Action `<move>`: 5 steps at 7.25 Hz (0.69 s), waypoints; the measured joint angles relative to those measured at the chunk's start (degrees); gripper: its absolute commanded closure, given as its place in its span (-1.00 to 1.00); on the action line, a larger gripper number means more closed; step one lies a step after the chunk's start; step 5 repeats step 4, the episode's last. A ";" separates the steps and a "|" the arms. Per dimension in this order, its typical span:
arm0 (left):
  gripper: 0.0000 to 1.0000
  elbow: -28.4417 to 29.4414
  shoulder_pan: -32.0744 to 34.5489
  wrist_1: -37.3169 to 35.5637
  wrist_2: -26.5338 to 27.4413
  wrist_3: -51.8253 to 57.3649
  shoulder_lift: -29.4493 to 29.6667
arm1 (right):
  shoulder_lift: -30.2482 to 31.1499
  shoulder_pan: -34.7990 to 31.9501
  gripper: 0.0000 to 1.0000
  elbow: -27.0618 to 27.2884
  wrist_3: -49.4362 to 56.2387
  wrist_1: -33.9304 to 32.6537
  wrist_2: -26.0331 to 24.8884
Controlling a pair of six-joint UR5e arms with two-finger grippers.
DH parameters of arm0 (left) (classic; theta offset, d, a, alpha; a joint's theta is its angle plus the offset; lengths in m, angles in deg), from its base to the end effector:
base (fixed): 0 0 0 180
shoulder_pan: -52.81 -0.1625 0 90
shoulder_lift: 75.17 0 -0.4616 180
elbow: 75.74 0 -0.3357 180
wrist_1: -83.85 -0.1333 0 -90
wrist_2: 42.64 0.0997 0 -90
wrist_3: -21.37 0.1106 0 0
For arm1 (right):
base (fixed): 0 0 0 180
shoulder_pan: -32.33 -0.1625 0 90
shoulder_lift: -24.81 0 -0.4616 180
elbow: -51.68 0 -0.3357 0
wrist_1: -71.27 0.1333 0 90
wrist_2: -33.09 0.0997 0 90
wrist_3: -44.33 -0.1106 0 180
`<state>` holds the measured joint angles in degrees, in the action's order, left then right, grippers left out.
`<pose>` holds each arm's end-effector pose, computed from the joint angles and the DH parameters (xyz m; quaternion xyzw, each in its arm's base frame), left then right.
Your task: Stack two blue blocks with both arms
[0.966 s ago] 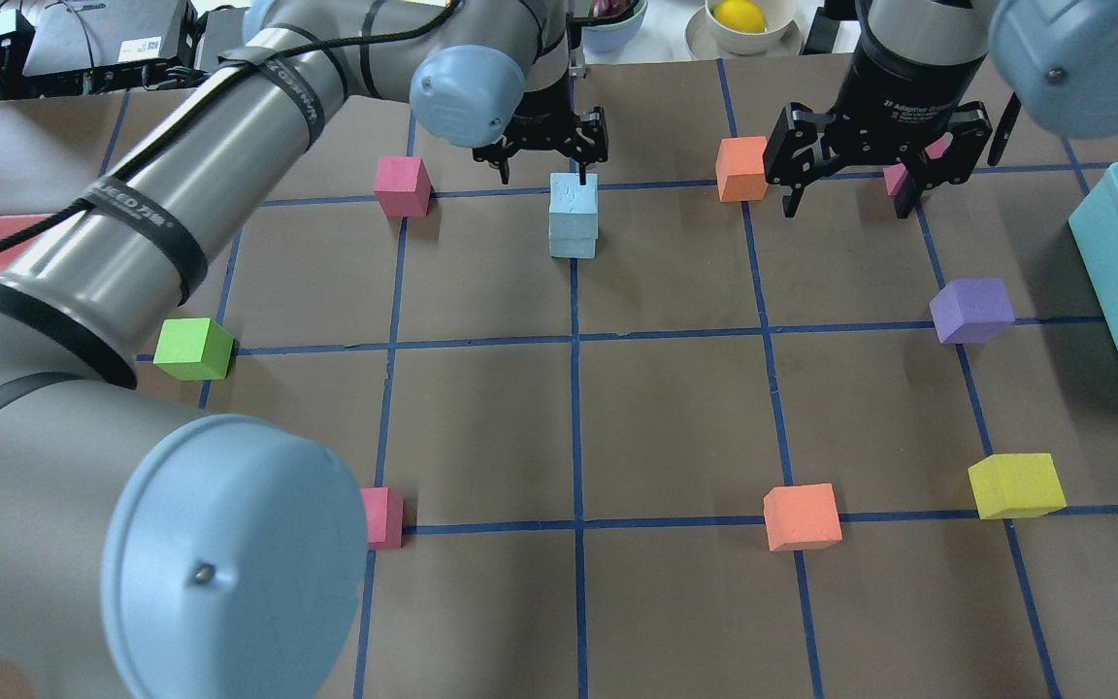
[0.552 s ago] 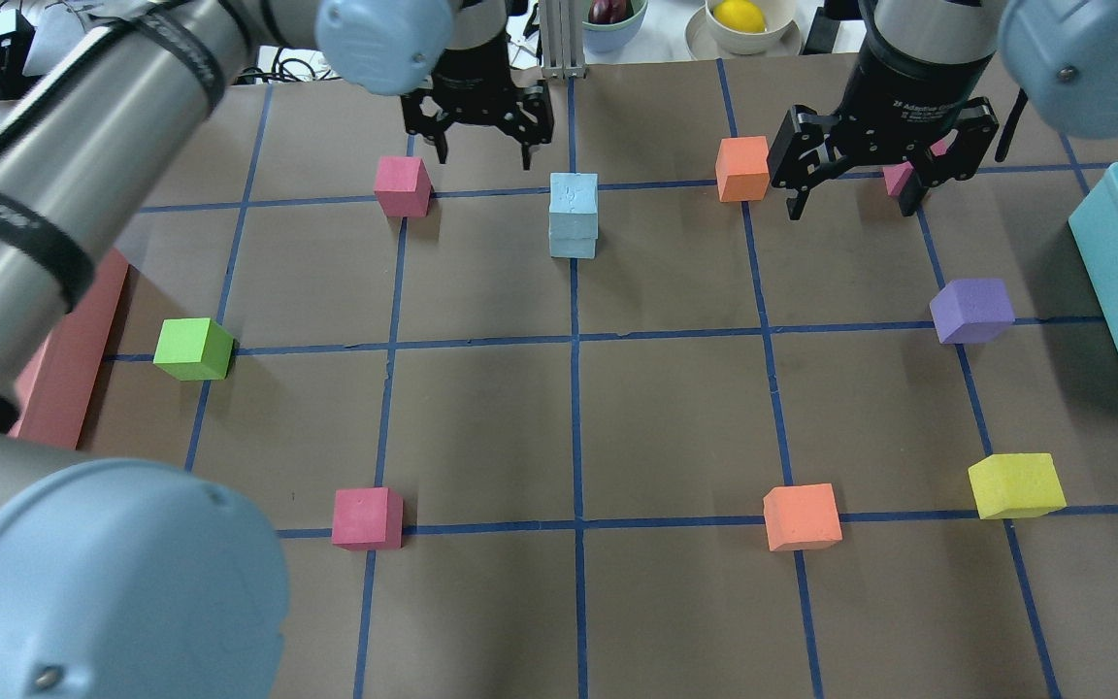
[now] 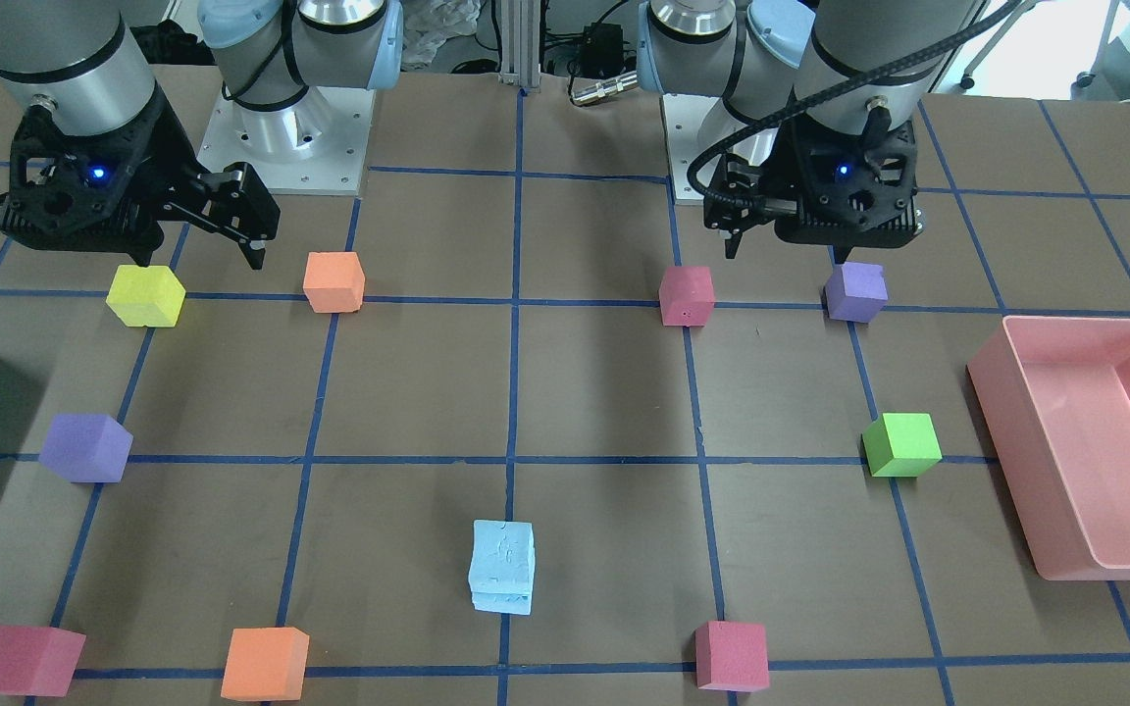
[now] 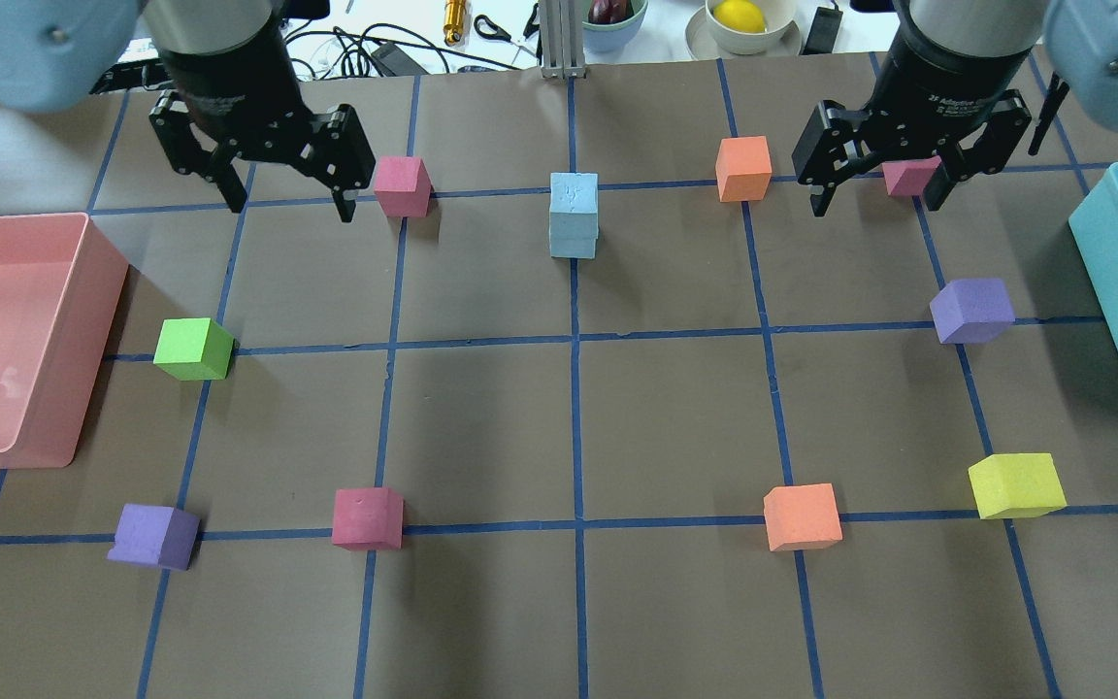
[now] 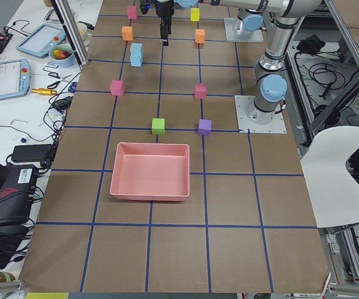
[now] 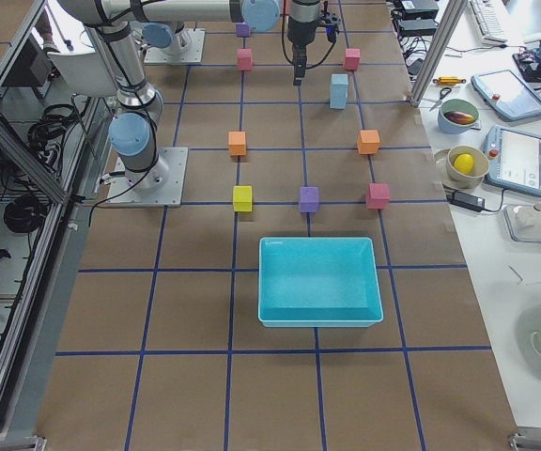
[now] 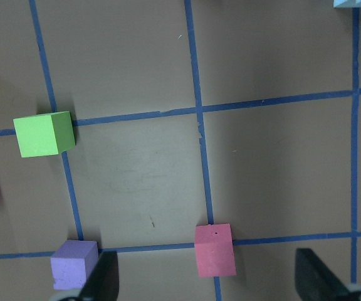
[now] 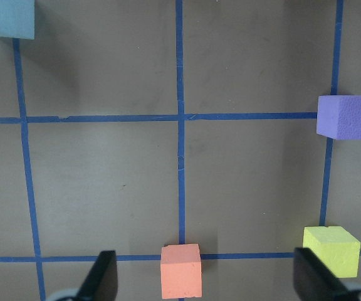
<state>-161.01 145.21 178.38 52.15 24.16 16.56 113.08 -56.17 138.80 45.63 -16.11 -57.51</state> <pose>-0.1426 -0.4403 0.5286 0.0458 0.9980 0.0135 0.0417 0.1204 -0.4497 0.5175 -0.0017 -0.9999 -0.0130 0.0049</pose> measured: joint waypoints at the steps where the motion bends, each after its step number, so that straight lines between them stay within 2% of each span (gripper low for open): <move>1: -1.00 -1.79 -1.36 -1.59 -0.70 1.06 -1.92 | 0.58 0.00 -1.00 0.76 -0.02 -0.05 -0.04; 3: -1.00 -2.89 -2.62 -2.64 -4.31 -0.06 -3.44 | 1.64 0.02 -1.00 2.26 0.00 -0.46 -0.09; 5: -1.00 -3.00 -2.99 -2.99 -5.31 -0.40 -3.57 | 1.84 0.06 -1.00 2.50 -0.02 -0.51 -0.13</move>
